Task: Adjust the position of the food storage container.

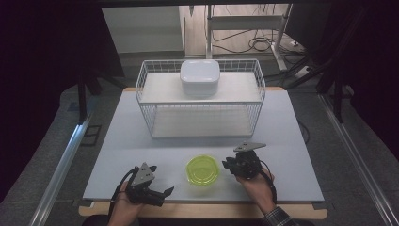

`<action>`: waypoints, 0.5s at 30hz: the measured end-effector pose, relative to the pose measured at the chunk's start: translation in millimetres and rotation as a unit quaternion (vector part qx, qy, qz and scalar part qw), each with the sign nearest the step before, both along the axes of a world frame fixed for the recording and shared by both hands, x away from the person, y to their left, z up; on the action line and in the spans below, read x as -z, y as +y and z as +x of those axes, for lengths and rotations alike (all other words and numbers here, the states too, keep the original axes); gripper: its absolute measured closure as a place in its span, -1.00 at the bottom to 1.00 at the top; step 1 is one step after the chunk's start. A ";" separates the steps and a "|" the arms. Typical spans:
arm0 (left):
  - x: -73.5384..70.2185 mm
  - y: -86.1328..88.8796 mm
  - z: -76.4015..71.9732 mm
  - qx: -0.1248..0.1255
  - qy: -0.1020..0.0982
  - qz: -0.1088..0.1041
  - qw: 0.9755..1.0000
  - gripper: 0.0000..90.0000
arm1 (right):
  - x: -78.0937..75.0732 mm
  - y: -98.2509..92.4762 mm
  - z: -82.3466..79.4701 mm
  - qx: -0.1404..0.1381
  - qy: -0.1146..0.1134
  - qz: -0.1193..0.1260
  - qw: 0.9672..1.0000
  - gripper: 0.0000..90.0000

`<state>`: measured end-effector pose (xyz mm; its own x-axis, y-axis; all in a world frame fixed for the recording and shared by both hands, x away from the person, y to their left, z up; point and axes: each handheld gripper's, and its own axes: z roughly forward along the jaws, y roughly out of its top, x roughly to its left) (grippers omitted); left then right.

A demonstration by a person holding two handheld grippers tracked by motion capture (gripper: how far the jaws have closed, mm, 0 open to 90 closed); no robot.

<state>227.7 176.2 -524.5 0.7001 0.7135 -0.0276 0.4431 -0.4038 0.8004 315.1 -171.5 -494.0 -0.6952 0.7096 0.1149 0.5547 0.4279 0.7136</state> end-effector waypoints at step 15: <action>-1.2 2.4 -2.6 -0.003 0.014 0.008 1.000 -0.90 | -14.6 -11.5 -20.4 -0.015 -0.054 0.003 0.998 0.04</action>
<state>225.2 178.6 -523.3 0.6951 0.7181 -0.0355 0.4680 -0.4145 0.7805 294.7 -183.0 -479.4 -0.7247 0.6877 0.0432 0.4619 0.4382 0.7711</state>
